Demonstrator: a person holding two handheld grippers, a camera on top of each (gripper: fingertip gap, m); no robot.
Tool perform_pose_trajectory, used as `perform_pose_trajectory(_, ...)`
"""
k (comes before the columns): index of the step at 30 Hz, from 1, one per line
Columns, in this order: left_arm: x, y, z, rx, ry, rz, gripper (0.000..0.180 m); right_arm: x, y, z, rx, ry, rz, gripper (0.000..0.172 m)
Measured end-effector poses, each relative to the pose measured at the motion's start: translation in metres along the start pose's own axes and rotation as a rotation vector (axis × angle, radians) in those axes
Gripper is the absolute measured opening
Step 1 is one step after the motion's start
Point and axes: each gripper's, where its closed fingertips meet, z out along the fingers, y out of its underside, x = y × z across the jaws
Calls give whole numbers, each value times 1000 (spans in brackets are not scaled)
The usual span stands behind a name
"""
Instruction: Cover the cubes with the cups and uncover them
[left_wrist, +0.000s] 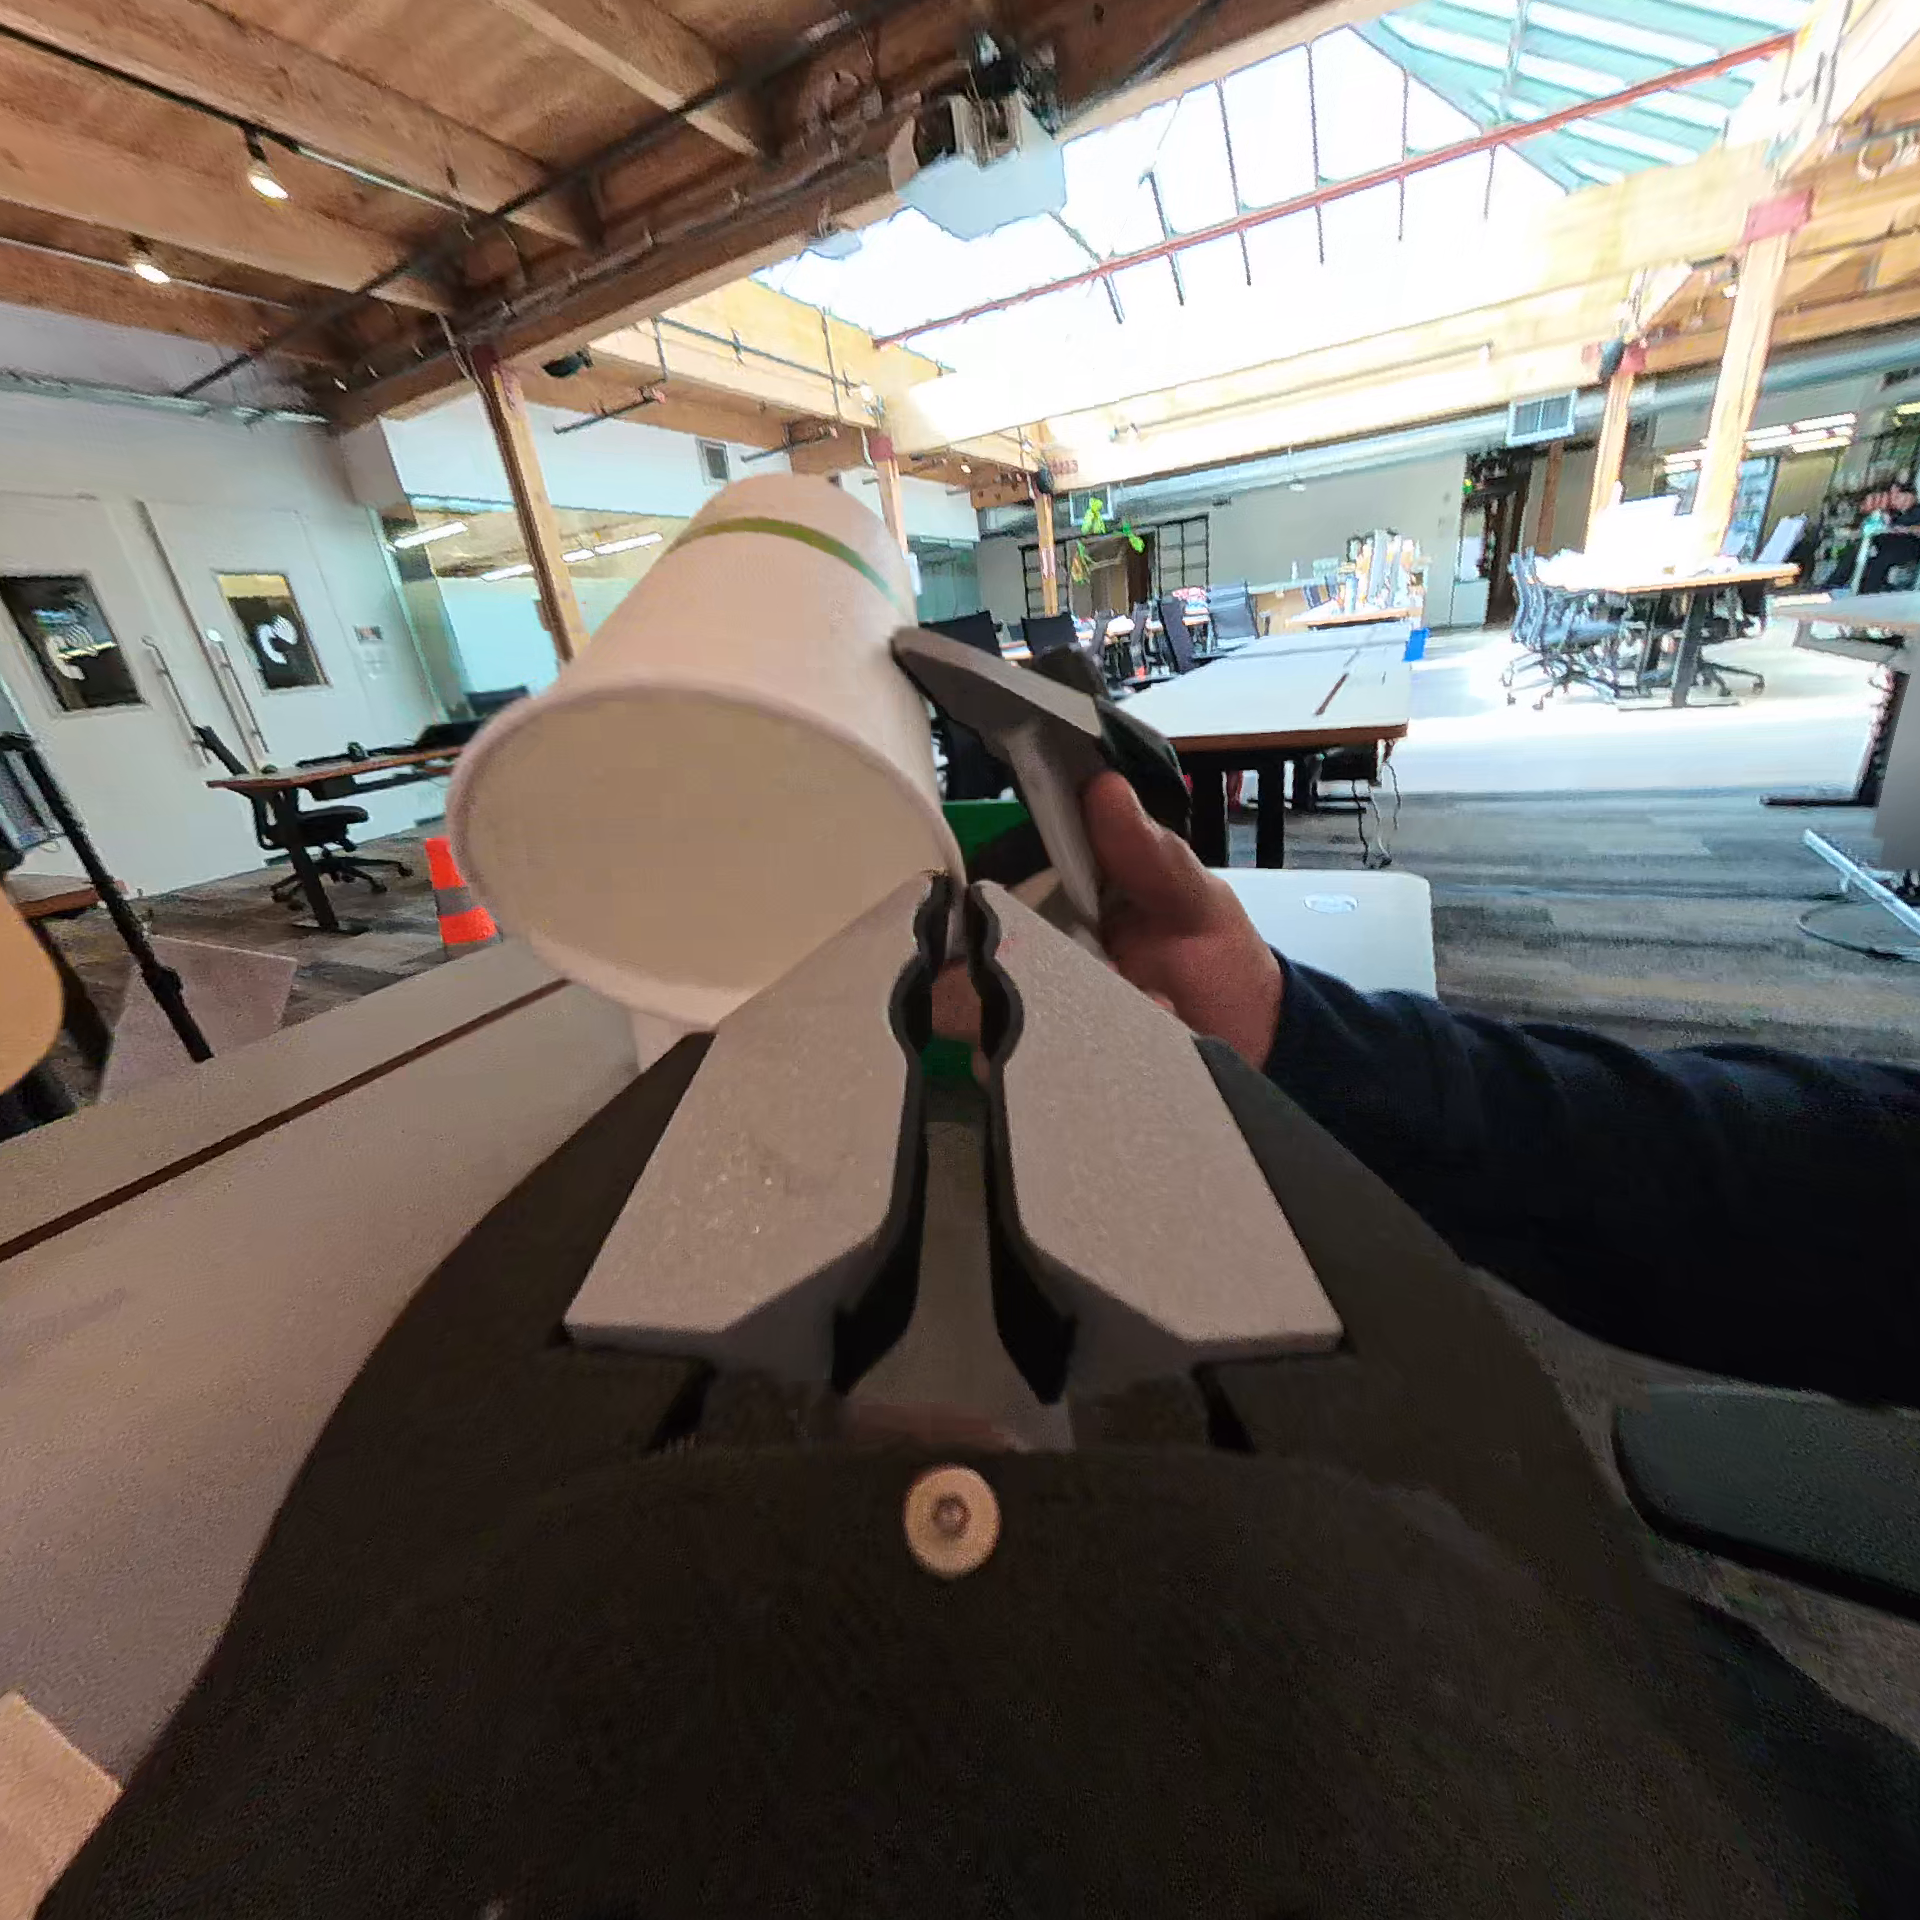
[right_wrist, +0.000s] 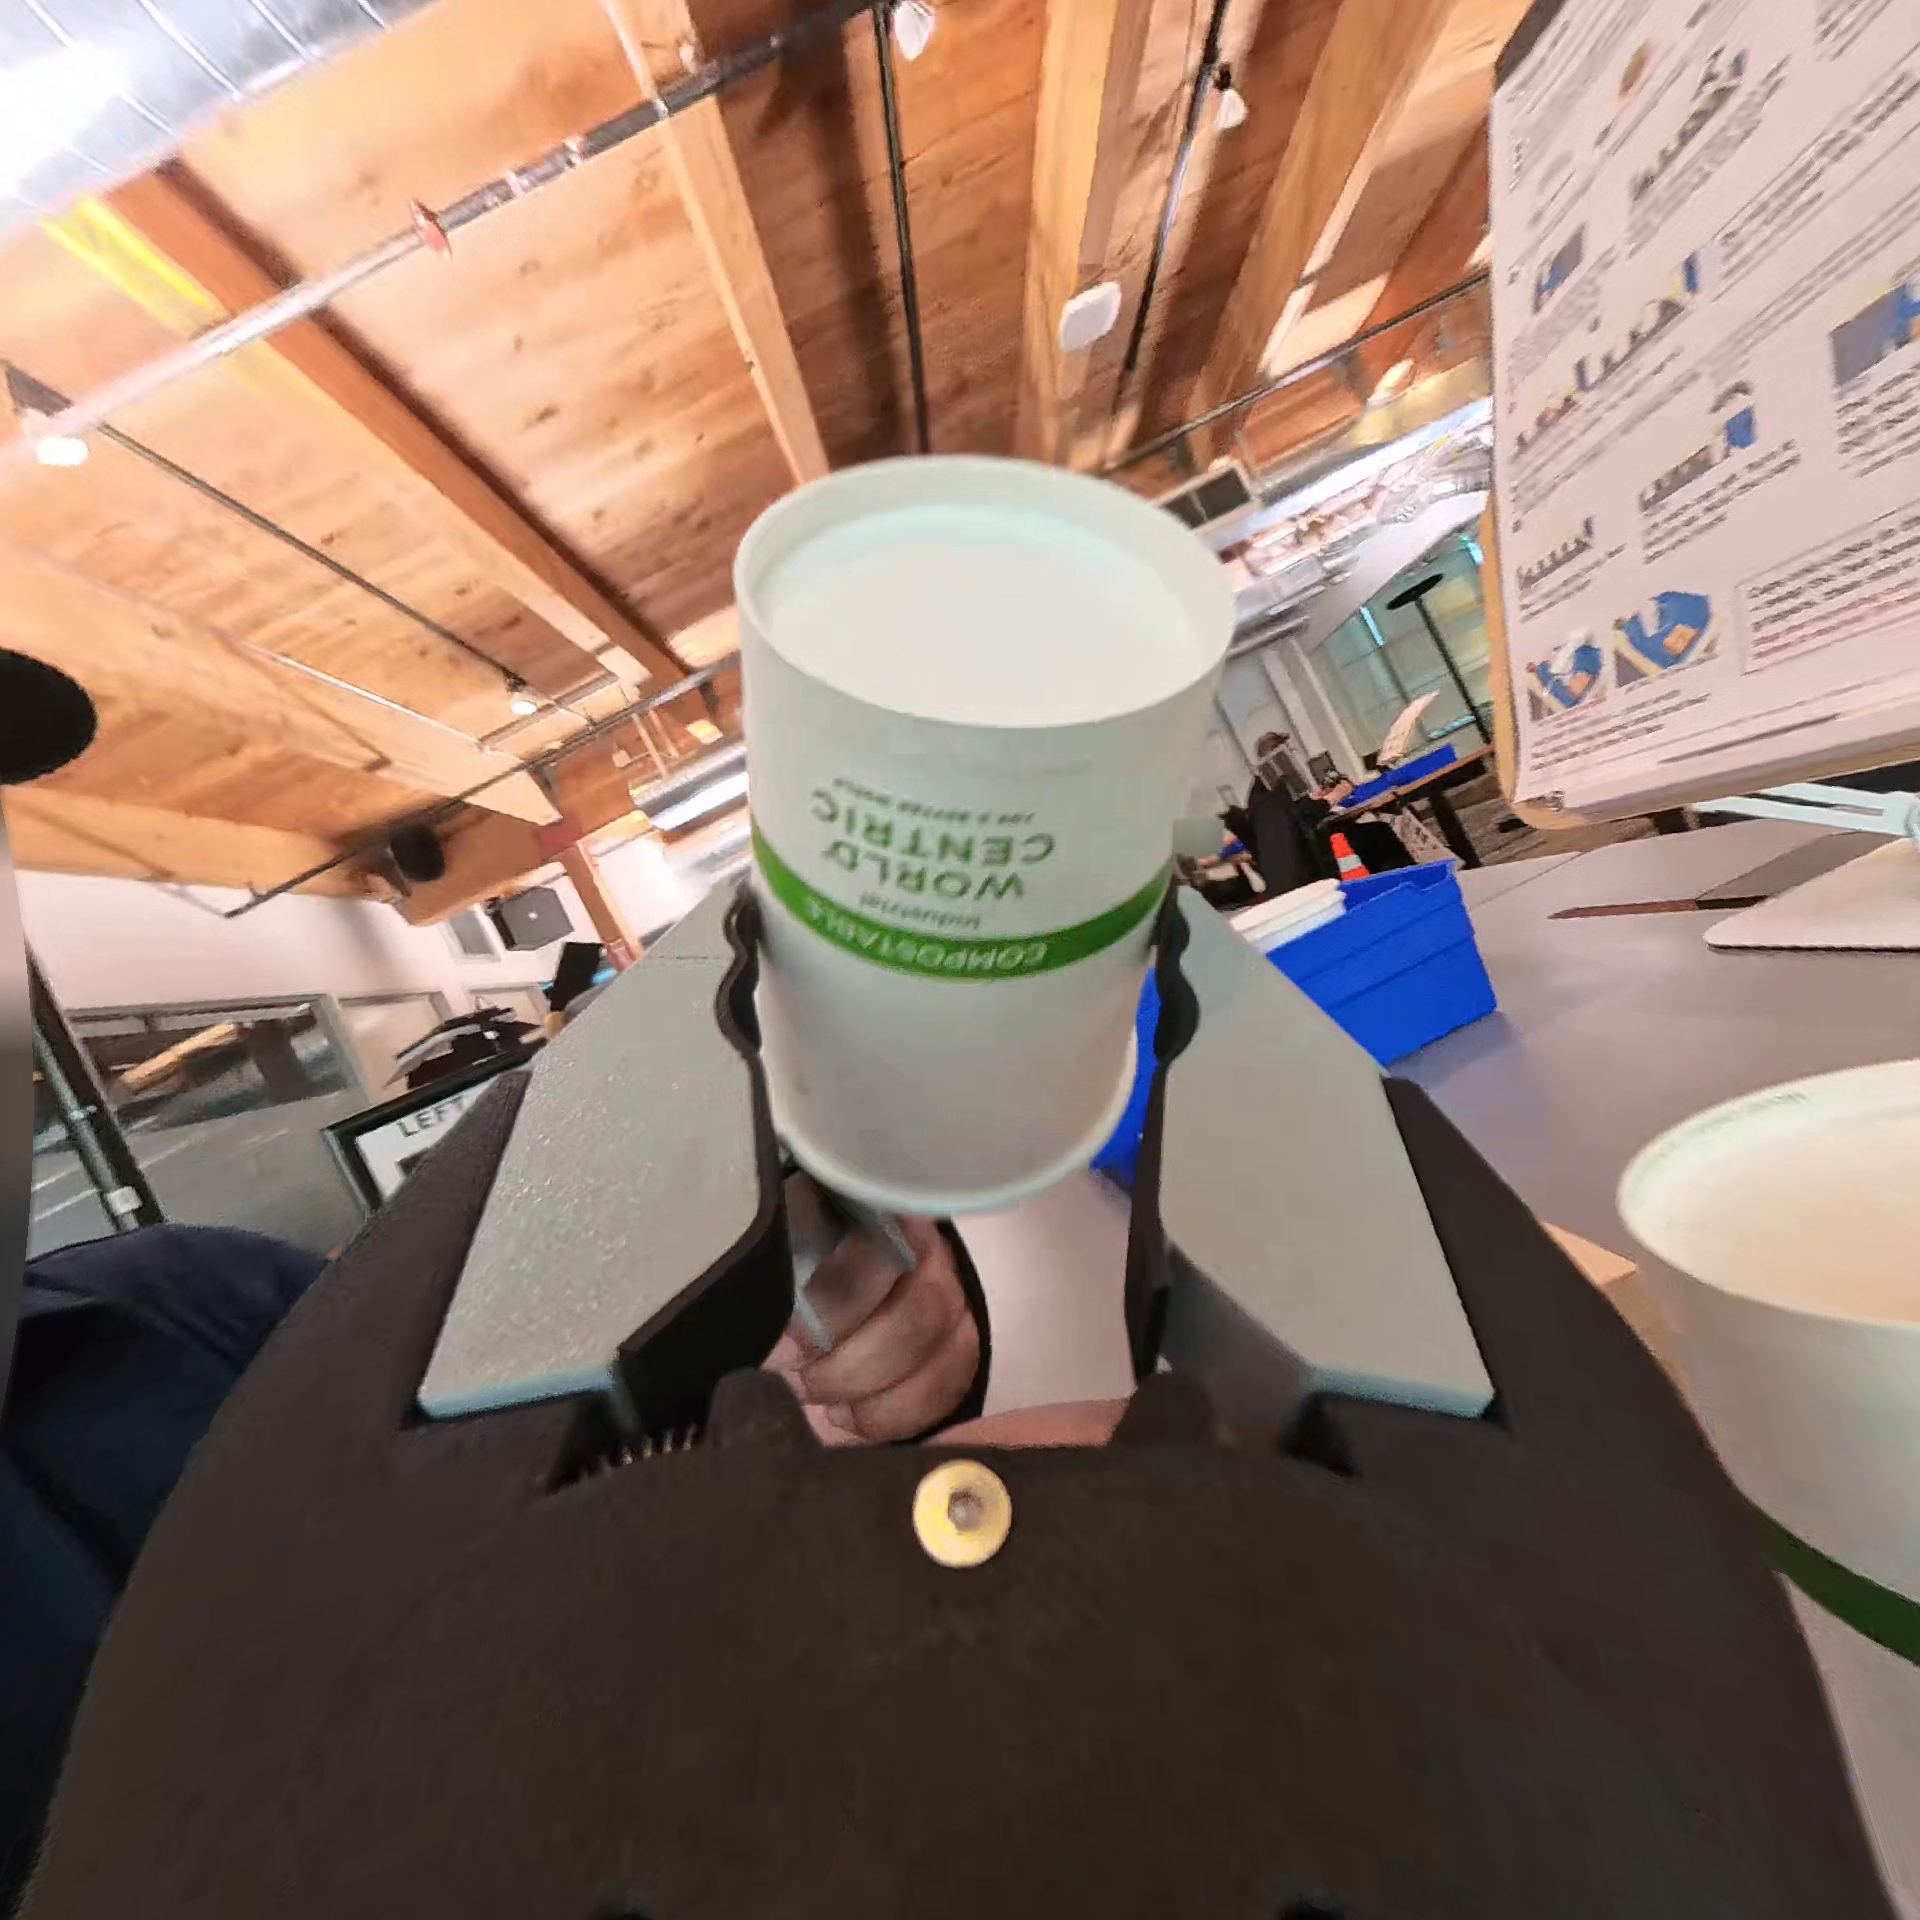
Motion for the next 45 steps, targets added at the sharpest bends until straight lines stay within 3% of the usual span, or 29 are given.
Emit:
perform_pose_trajectory(5, 3, 30, -2, -127, 82, 19, 2, 10, 9, 3, -55, 65, -46, 79)
perform_pose_trajectory(11, -8, 53, -13, -209, 64, 15, 2, 18, 22, 3, -161, 135, -174, 79)
perform_pose_trajectory(14, -21, 72, -20, -296, 10, 2, 0, 30, 28, 3, -206, 248, -315, 79)
perform_pose_trajectory(16, -39, 83, -29, -362, -106, 59, 0, 46, 27, -1, -225, 377, -427, 79)
perform_pose_trajectory(18, -45, 74, -40, -319, -172, 116, 9, 57, 25, -5, -236, 472, -505, 79)
perform_pose_trajectory(22, -55, 49, -61, -161, -287, 148, 0, 69, 25, -2, -229, 559, -548, 79)
perform_pose_trajectory(26, -67, 50, -64, -166, -332, 90, 3, 86, 38, 10, -264, 604, -484, 79)
perform_pose_trajectory(32, -71, 48, -68, -151, -350, 57, 7, 111, 66, 18, -435, 744, -645, 80)
perform_pose_trajectory(37, -71, 50, -66, -161, -344, 49, 7, 124, 87, 14, -533, 777, -645, 79)
perform_pose_trajectory(45, -73, 51, -66, -165, -355, 46, 7, 116, 75, 9, -458, 762, -600, 73)
